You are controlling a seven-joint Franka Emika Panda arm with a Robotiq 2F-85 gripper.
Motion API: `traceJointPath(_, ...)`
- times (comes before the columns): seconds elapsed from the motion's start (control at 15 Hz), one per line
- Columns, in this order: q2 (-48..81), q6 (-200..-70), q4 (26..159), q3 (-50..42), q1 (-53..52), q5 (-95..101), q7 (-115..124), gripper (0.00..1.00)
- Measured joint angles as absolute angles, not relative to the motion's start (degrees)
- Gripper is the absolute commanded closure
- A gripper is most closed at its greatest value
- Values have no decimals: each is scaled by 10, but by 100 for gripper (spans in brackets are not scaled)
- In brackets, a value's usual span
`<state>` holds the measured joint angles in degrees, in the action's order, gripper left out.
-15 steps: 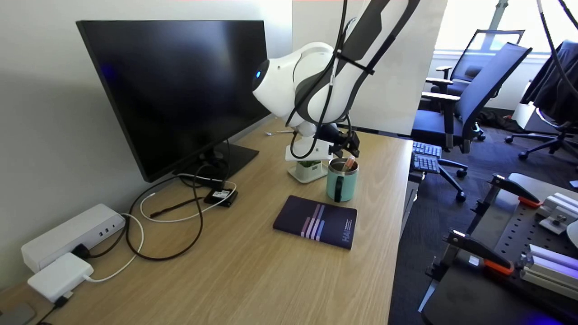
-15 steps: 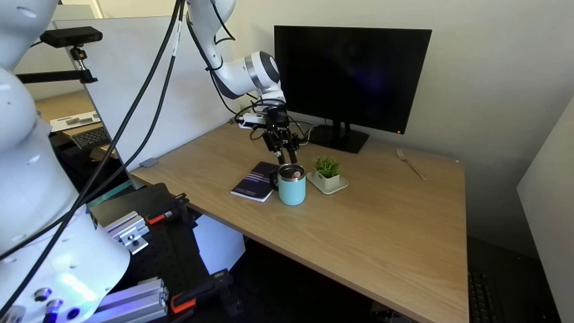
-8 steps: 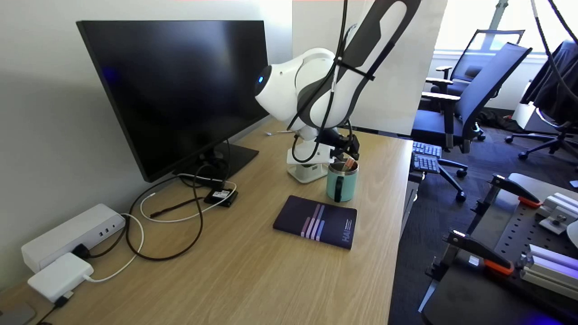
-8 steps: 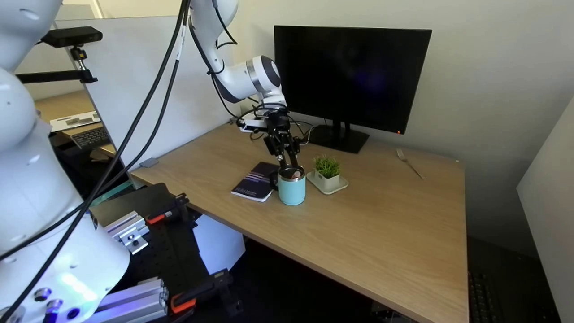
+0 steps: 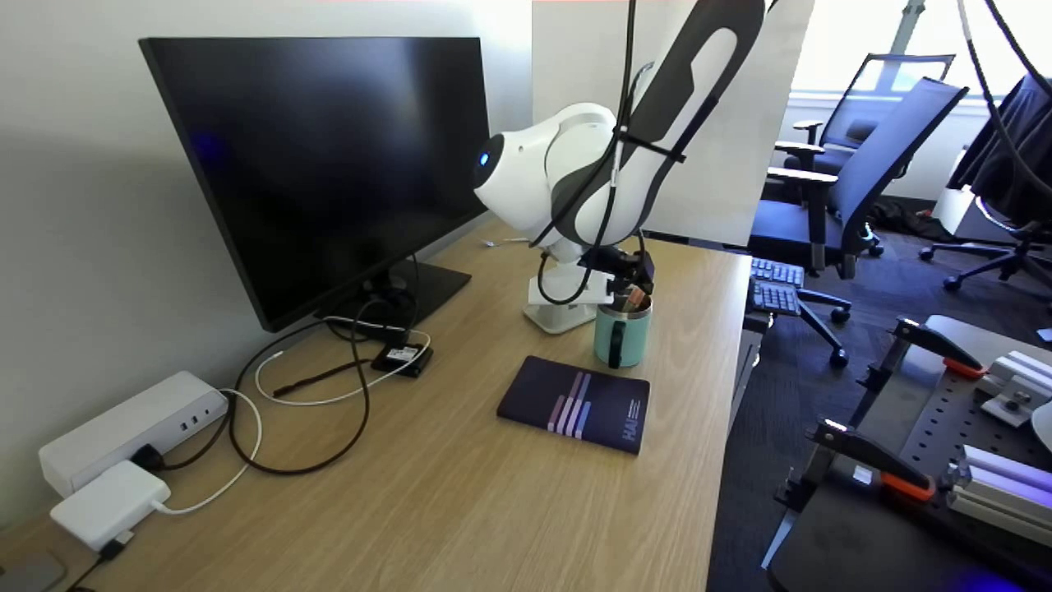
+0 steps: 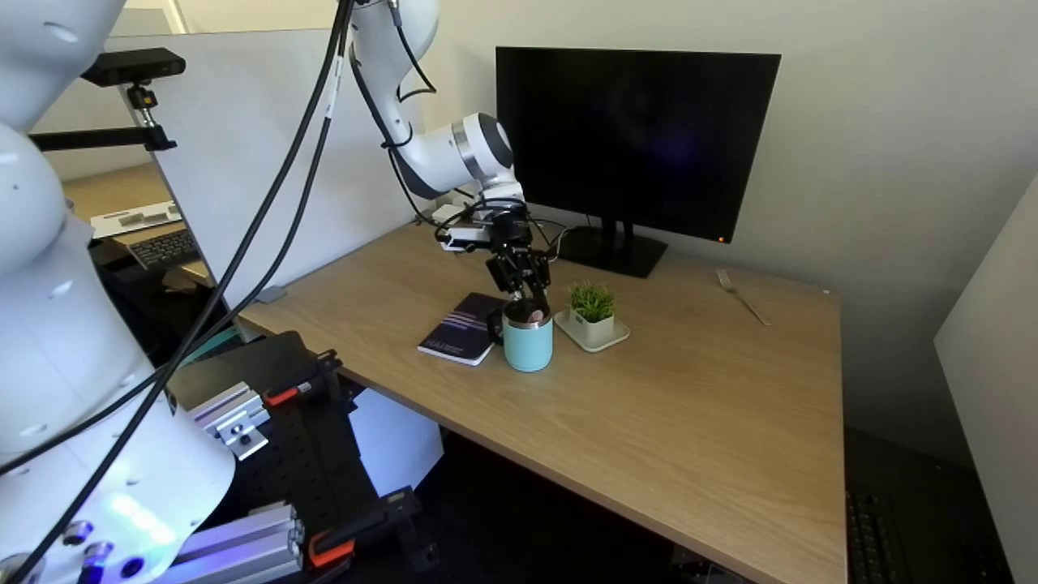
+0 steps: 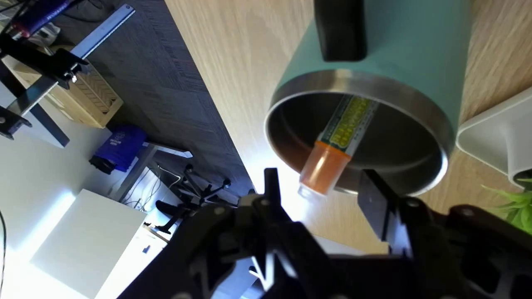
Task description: Pick the marker from the cup and put it on the table
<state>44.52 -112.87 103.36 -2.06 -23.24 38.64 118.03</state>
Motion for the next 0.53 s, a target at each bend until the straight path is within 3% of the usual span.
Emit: traceJointPath(0.53, 454, -1135, 1031, -23, -230, 404, 1180, 53)
